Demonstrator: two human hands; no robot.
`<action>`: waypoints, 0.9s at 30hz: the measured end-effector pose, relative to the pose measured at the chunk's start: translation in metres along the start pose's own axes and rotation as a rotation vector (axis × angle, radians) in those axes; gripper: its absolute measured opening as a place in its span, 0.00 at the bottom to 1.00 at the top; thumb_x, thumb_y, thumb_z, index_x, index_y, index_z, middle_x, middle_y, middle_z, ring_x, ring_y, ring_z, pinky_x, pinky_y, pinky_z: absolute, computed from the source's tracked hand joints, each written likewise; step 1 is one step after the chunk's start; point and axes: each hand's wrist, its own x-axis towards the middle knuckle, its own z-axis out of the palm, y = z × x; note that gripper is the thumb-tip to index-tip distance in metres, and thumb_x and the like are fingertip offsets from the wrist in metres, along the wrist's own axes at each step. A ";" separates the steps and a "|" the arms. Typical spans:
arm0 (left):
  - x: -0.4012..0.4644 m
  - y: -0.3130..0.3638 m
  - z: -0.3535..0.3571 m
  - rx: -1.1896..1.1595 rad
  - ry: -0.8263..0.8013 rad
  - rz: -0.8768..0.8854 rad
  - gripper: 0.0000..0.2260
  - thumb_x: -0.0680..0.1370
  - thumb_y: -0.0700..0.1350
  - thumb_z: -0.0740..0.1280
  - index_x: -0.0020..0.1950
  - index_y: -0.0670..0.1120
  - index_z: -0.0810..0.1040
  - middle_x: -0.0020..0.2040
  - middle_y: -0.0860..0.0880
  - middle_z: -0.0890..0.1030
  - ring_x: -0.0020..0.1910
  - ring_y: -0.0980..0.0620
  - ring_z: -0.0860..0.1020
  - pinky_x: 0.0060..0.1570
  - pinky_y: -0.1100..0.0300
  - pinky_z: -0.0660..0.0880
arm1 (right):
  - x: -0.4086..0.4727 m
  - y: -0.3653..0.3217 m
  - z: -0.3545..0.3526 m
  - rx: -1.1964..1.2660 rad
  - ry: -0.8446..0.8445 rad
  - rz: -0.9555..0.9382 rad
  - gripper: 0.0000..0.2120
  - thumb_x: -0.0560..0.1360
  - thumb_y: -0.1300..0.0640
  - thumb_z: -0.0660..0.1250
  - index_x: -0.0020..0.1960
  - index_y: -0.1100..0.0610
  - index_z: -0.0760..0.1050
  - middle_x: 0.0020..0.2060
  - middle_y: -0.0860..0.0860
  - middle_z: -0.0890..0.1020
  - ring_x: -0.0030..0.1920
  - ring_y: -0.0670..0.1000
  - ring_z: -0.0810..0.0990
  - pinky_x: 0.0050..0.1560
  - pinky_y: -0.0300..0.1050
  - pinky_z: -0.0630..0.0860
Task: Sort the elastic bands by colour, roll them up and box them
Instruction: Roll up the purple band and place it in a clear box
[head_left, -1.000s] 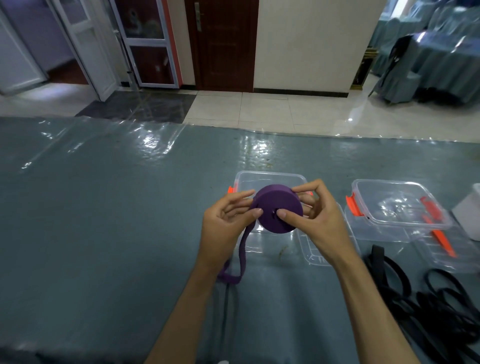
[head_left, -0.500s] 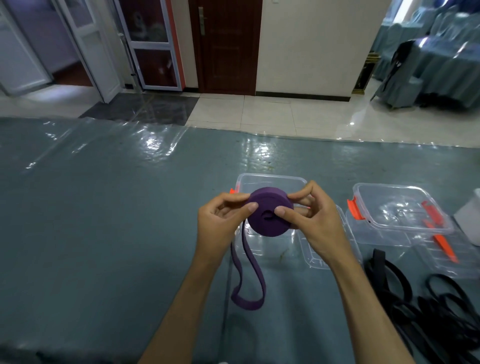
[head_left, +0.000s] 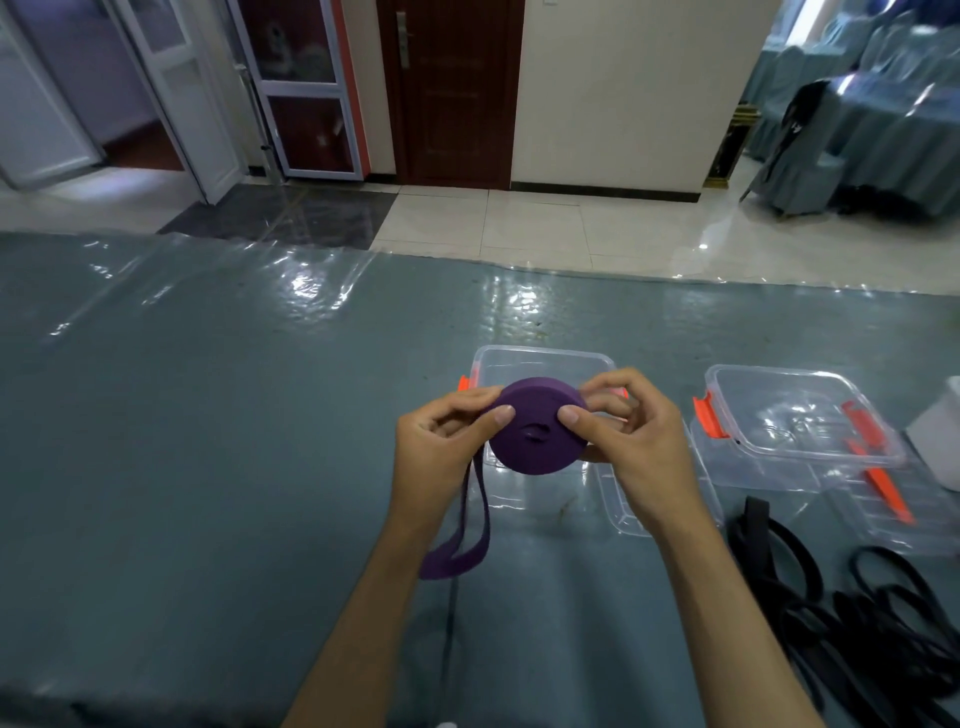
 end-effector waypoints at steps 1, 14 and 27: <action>-0.001 -0.002 -0.002 0.013 -0.027 -0.013 0.15 0.71 0.42 0.80 0.57 0.43 0.88 0.56 0.44 0.88 0.57 0.47 0.87 0.58 0.60 0.81 | 0.000 0.000 0.000 0.006 0.007 -0.007 0.15 0.72 0.54 0.82 0.56 0.51 0.81 0.44 0.56 0.88 0.43 0.58 0.90 0.38 0.46 0.84; -0.005 -0.001 -0.009 -0.029 -0.061 -0.104 0.17 0.73 0.45 0.81 0.60 0.45 0.87 0.58 0.44 0.87 0.59 0.46 0.86 0.61 0.56 0.81 | -0.001 -0.002 0.006 -0.022 -0.036 -0.052 0.18 0.74 0.57 0.80 0.61 0.48 0.80 0.49 0.54 0.88 0.47 0.55 0.90 0.41 0.43 0.85; -0.003 0.006 -0.017 0.042 -0.092 -0.084 0.13 0.76 0.39 0.78 0.60 0.45 0.87 0.55 0.44 0.88 0.56 0.46 0.87 0.56 0.61 0.82 | -0.005 0.004 0.001 -0.057 -0.130 -0.033 0.24 0.73 0.57 0.80 0.67 0.45 0.79 0.48 0.52 0.87 0.49 0.57 0.89 0.47 0.47 0.86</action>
